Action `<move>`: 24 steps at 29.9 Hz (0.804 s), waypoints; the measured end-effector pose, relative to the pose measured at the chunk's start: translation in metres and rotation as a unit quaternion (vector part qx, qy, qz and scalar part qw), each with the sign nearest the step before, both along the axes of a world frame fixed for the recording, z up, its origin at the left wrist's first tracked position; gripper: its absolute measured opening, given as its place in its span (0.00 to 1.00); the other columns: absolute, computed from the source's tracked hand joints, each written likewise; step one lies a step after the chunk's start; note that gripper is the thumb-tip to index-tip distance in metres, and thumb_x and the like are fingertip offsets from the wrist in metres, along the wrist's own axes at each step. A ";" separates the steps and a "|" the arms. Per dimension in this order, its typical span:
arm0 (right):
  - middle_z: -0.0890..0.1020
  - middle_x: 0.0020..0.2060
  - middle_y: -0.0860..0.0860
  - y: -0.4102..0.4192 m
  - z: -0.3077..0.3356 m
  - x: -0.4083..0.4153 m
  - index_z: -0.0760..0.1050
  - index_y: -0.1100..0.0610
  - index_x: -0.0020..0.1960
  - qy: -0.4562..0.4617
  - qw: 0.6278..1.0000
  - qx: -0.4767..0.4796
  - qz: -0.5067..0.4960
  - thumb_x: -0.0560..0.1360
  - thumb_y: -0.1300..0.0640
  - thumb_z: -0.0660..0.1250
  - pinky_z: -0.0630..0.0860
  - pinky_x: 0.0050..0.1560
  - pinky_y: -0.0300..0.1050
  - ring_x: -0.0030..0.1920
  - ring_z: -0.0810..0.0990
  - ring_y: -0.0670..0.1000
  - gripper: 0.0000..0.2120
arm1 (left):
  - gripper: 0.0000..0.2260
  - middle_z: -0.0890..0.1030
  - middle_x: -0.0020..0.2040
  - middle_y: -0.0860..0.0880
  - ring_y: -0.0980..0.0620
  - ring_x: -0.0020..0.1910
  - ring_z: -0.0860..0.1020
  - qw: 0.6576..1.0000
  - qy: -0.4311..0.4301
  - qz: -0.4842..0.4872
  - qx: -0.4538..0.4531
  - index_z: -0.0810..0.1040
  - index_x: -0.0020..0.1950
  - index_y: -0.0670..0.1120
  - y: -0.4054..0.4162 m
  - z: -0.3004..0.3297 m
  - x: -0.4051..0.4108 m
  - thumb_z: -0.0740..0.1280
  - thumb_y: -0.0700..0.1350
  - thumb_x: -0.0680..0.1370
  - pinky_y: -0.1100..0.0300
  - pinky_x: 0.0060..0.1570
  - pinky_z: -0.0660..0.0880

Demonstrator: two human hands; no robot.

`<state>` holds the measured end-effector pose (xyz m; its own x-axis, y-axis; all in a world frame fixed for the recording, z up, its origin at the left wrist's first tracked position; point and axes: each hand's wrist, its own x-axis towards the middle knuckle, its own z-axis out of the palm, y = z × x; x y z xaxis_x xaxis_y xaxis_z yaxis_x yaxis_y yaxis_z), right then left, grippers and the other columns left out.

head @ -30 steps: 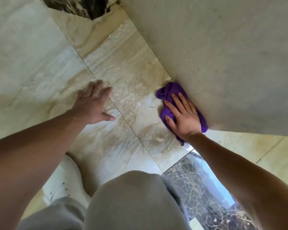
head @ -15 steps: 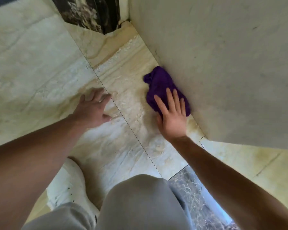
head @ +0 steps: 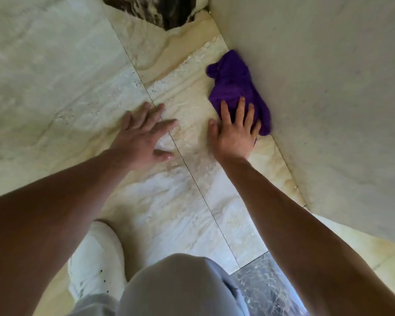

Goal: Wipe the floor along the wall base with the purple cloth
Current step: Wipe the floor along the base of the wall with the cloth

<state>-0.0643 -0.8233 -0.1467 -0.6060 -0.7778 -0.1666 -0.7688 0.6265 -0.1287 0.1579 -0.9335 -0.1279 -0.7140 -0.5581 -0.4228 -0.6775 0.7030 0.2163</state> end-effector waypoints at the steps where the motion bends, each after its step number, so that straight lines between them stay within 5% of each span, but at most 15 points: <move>1: 0.54 0.82 0.55 -0.015 0.005 0.003 0.60 0.45 0.79 -0.016 1.000 0.011 -0.009 0.81 0.39 0.53 0.49 0.77 0.69 0.81 0.51 0.62 0.28 | 0.42 0.37 0.82 0.55 0.47 0.80 0.35 1.000 -0.009 0.002 0.011 0.47 0.79 0.65 -0.004 0.003 -0.001 0.64 0.71 0.71 0.37 0.76 0.43; 7: 0.56 0.80 0.60 -0.047 0.040 0.004 0.60 0.48 0.78 -0.021 0.998 0.059 0.031 0.77 0.42 0.60 0.57 0.73 0.71 0.78 0.56 0.66 0.31 | 0.44 0.31 0.80 0.54 0.45 0.79 0.32 0.993 -0.090 0.001 0.076 0.42 0.78 0.67 -0.011 0.025 -0.012 0.69 0.65 0.72 0.36 0.76 0.43; 11: 0.45 0.82 0.54 -0.071 0.048 -0.017 0.53 0.43 0.80 -0.052 0.990 0.027 0.126 0.80 0.41 0.56 0.56 0.69 0.78 0.81 0.44 0.64 0.30 | 0.45 0.31 0.80 0.54 0.45 0.79 0.32 0.994 -0.088 -0.002 0.071 0.41 0.78 0.67 -0.012 0.024 -0.013 0.69 0.65 0.73 0.34 0.76 0.44; 14: 0.47 0.83 0.54 -0.086 0.032 -0.016 0.54 0.44 0.80 -0.025 0.989 0.102 0.106 0.81 0.36 0.48 0.53 0.71 0.79 0.81 0.41 0.63 0.29 | 0.41 0.34 0.81 0.54 0.45 0.80 0.35 0.997 -0.061 -0.019 0.031 0.42 0.78 0.67 -0.012 0.017 -0.008 0.65 0.67 0.74 0.33 0.75 0.47; 18: 0.49 0.83 0.52 -0.035 0.020 0.005 0.55 0.42 0.80 -0.046 0.998 0.043 0.031 0.81 0.34 0.44 0.44 0.75 0.75 0.82 0.41 0.60 0.29 | 0.40 0.34 0.81 0.52 0.41 0.79 0.33 0.999 -0.041 0.010 -0.012 0.42 0.78 0.66 -0.014 0.008 0.005 0.60 0.71 0.73 0.28 0.72 0.43; 24: 0.47 0.83 0.50 -0.053 0.006 -0.001 0.48 0.43 0.82 -0.045 0.999 0.026 -0.008 0.80 0.32 0.42 0.40 0.77 0.70 0.82 0.41 0.56 0.33 | 0.57 0.30 0.80 0.48 0.39 0.78 0.31 0.994 -0.060 0.095 -0.009 0.36 0.79 0.60 -0.044 0.004 0.006 0.63 0.79 0.61 0.21 0.67 0.46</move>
<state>-0.0651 -0.8768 -0.1405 -0.5998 -0.7562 -0.2615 -0.7448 0.6471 -0.1630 0.1641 -0.9771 -0.1235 -0.5401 -0.6864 -0.4870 -0.8186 0.5627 0.1148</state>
